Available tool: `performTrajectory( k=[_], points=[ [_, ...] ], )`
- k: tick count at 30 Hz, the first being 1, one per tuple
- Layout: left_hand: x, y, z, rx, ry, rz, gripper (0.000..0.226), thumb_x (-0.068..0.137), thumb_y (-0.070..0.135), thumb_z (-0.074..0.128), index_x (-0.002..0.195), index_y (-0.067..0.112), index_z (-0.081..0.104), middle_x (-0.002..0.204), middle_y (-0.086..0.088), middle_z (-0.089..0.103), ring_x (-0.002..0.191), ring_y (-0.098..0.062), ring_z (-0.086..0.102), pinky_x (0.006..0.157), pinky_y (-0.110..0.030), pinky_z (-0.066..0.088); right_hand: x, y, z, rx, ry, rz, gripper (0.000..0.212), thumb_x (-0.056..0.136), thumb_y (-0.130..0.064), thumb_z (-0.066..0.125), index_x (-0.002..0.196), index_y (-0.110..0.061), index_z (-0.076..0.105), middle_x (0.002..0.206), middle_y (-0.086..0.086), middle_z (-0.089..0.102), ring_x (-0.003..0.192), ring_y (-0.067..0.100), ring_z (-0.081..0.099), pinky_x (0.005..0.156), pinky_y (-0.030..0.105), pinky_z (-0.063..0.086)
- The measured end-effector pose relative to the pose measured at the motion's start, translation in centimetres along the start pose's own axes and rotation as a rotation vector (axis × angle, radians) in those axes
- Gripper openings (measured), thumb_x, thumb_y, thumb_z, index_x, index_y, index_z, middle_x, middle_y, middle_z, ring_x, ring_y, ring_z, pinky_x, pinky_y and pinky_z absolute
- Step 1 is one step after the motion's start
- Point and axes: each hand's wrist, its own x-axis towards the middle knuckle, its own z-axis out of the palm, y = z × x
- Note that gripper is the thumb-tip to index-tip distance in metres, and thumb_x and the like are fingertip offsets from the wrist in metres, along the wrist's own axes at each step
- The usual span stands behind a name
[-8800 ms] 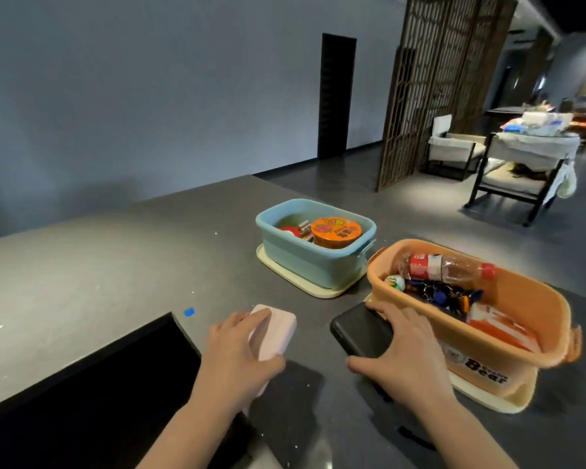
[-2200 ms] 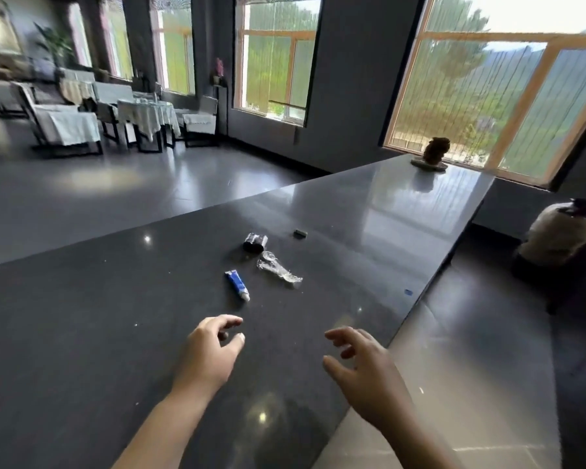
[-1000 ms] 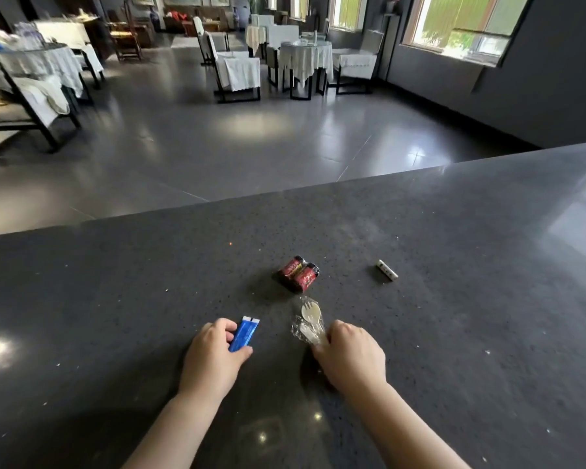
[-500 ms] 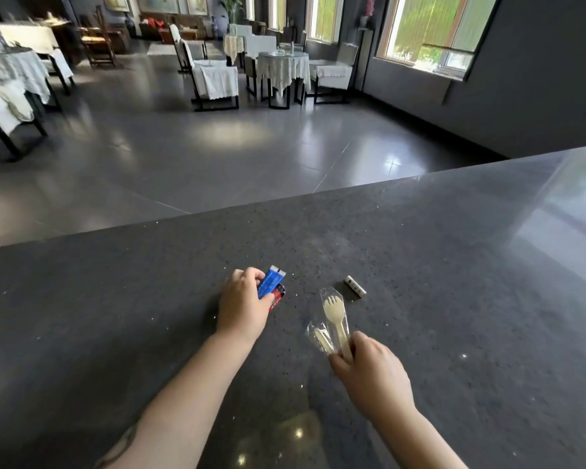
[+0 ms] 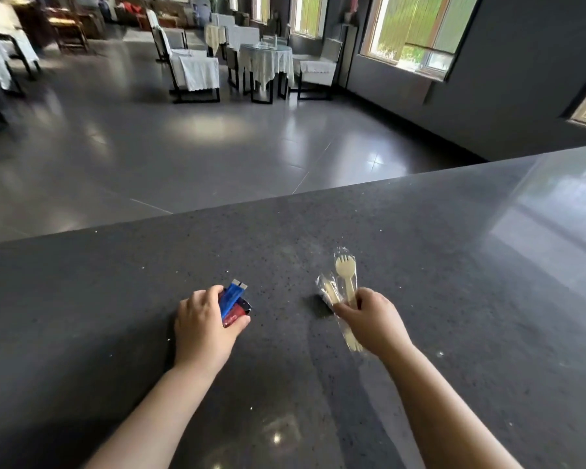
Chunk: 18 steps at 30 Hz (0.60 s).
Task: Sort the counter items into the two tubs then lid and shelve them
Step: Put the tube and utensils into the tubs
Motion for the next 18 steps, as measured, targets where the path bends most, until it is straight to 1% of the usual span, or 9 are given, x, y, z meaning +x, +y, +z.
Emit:
performTrajectory(
  k=[3, 5, 8, 11, 13, 15, 18],
  points=[
    [0.0, 0.0, 0.0, 0.006, 0.003, -0.007, 0.067, 0.071, 0.043, 0.077, 0.126, 0.014, 0.052, 0.119, -0.013, 0.055, 0.109, -0.033, 0.047, 0.095, -0.039, 0.036, 3.5, -0.1, -0.4, -0.021, -0.048, 0.031, 0.034, 0.084, -0.029, 0.058, 0.063, -0.014, 0.037, 0.064, 0.001, 0.047, 0.063, 0.021, 0.047, 0.054, 0.031, 0.033],
    [-0.1, -0.2, -0.1, 0.01, 0.002, -0.006, 0.067, 0.07, 0.044, 0.078, 0.125, 0.014, 0.052, 0.119, -0.012, 0.055, 0.109, -0.032, 0.047, 0.094, -0.039, 0.037, 5.1, -0.1, 0.1, -0.059, -0.112, 0.044, 0.03, 0.086, -0.028, 0.058, 0.065, -0.013, 0.042, 0.067, 0.002, 0.05, 0.068, 0.023, 0.051, 0.056, 0.03, 0.036],
    [-0.3, -0.6, -0.1, 0.0, 0.013, 0.005, 0.068, 0.066, 0.045, 0.08, 0.121, 0.014, 0.055, 0.116, -0.012, 0.056, 0.106, -0.032, 0.048, 0.092, -0.041, 0.038, 6.4, 0.2, 1.4, -0.111, -0.178, 0.06, 0.022, 0.086, -0.03, 0.058, 0.079, -0.01, 0.053, 0.079, 0.005, 0.057, 0.078, 0.024, 0.057, 0.059, 0.029, 0.038],
    [-0.5, -0.8, -0.1, -0.015, 0.009, -0.01, 0.071, 0.064, 0.046, 0.081, 0.121, 0.014, 0.054, 0.117, -0.012, 0.055, 0.106, -0.03, 0.048, 0.092, -0.041, 0.039, 6.4, 0.7, 2.2, -0.135, -0.147, 0.054, 0.028, 0.085, -0.039, 0.056, 0.083, -0.012, 0.052, 0.085, 0.003, 0.058, 0.081, 0.023, 0.055, 0.061, 0.03, 0.038],
    [-0.7, -0.9, 0.0, -0.011, -0.007, -0.027, 0.075, 0.063, 0.048, 0.08, 0.124, 0.013, 0.052, 0.119, -0.012, 0.053, 0.107, -0.03, 0.047, 0.093, -0.04, 0.04, 6.0, 0.9, 2.5, -0.146, -0.106, 0.022, 0.033, 0.085, -0.045, 0.055, 0.087, -0.013, 0.055, 0.088, 0.002, 0.06, 0.085, 0.022, 0.057, 0.065, 0.032, 0.043],
    [-0.8, -0.8, 0.0, -0.003, -0.02, -0.052, 0.077, 0.062, 0.05, 0.08, 0.124, 0.013, 0.053, 0.118, -0.012, 0.052, 0.107, -0.031, 0.048, 0.093, -0.04, 0.039, 5.4, 0.9, 3.0, -0.169, -0.083, -0.034, 0.041, 0.085, -0.054, 0.054, 0.09, -0.014, 0.055, 0.092, 0.001, 0.061, 0.093, 0.022, 0.057, 0.072, 0.034, 0.047],
    [-0.8, -0.6, 0.0, 0.005, -0.023, -0.065, 0.074, 0.061, 0.05, 0.08, 0.12, 0.013, 0.055, 0.114, -0.013, 0.052, 0.106, -0.032, 0.047, 0.093, -0.039, 0.038, 4.4, 0.2, 3.6, -0.254, -0.054, -0.107, 0.058, 0.078, -0.072, 0.053, 0.095, -0.016, 0.053, 0.1, 0.0, 0.06, 0.102, 0.021, 0.052, 0.072, 0.033, 0.044]
  ],
)
